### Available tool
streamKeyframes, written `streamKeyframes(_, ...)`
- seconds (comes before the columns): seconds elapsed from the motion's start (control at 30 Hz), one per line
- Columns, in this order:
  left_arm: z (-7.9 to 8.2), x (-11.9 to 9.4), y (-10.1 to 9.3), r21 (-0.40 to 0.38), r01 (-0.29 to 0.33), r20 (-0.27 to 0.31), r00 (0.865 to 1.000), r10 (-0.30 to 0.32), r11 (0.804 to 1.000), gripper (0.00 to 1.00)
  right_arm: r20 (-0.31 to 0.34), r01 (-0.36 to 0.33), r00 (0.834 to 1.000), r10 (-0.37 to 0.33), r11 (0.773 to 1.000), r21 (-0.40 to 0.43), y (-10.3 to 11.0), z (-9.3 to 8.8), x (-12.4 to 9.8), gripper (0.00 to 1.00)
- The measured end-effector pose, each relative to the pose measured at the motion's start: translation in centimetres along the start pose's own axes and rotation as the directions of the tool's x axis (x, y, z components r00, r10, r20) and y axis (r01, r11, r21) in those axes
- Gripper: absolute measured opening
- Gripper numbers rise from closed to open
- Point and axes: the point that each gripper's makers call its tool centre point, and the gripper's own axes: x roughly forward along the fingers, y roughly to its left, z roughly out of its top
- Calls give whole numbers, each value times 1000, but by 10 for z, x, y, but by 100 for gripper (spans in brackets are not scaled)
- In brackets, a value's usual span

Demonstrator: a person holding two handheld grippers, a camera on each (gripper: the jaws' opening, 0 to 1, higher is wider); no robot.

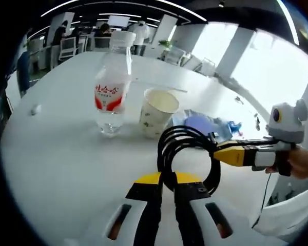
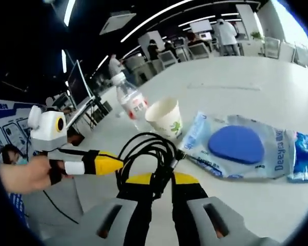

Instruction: Arrange the tabletop items into an orderly group along one side of the table until the central work area is clear of visible clutter.

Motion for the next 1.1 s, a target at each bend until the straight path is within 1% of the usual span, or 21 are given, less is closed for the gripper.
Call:
streamKeyframes(0.13, 6, 4, -13, 27, 20, -14, 1000, -20, 999, 3, 16, 17, 1000, -17, 1000, 15, -7, 1, -12, 10)
streamKeyframes(0.2, 9, 5, -23, 46, 31, -16, 999, -30, 998, 3, 29, 29, 999, -30, 999, 23, -13, 3, -19, 10)
streamKeyframes(0.3, 9, 10, -33, 58, 46, -29, 999, -45, 997, 3, 39, 44, 998, -45, 999, 26, -20, 2, -29, 10)
streamKeyframes(0.33, 8, 12, -40, 67, 58, -33, 998, -55, 996, 3, 43, 51, 998, -52, 998, 29, -25, 1, -33, 10)
streamKeyframes(0.43, 5, 18, -54, 91, 92, -57, 995, -87, 992, 1, 52, 80, 995, -83, 996, 42, -39, -1, -44, 10)
streamKeyframes(0.47, 4, 21, -62, 88, 110, -61, 993, -105, 990, 1, 55, 85, 995, -88, 995, 49, -42, -1, -48, 9)
streamKeyframes(0.53, 4, 26, -72, 105, 124, -68, 991, -118, 987, 1, 64, 108, 992, -112, 992, 60, -50, -1, -55, 9)
streamKeyframes(0.63, 4, 32, -83, 114, 142, -76, 988, -134, 983, 1, 75, 137, 987, -142, 988, 74, -60, -2, -66, 9)
streamKeyframes(0.7, 5, 38, -90, 106, 153, -80, 986, -145, 982, 1, 78, 152, 984, -158, 985, 77, -68, -4, -71, 9)
streamKeyframes(0.77, 6, 43, -99, 126, 165, -93, 984, -154, 978, 1, 86, 164, 981, -172, 982, 94, -75, -4, -76, 8)
streamKeyframes(0.93, 12, 51, -124, 154, 207, -102, 976, -193, 966, 1, 120, 195, 970, -211, 972, 129, -90, -1, -96, 8)
streamKeyframes(1.1, 13, 62, -149, 192, 250, -130, 965, -228, 949, 1, 134, 221, 961, -242, 963, 157, -107, -5, -117, 8)
